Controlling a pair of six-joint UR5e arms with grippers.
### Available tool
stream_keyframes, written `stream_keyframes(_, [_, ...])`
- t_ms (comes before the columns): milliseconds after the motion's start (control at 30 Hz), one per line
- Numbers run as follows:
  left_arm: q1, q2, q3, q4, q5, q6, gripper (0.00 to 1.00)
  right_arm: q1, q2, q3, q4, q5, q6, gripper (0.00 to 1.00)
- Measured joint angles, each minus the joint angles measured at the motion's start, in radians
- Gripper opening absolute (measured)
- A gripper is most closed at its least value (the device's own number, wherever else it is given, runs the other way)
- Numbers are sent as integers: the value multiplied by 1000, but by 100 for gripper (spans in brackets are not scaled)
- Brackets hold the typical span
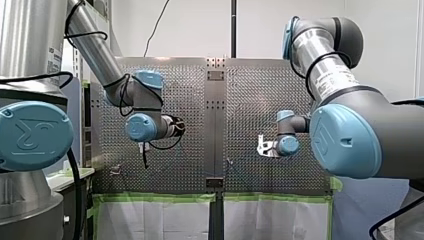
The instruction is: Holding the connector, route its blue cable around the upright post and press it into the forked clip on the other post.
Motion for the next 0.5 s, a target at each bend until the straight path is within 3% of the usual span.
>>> stream_keyframes(267, [0,0,0,1,6,-8,100,32,-75,1,37,30,13,0])
stream_keyframes(500, [0,0,0,1,7,-12,100,37,-147,12,53,63,28,0])
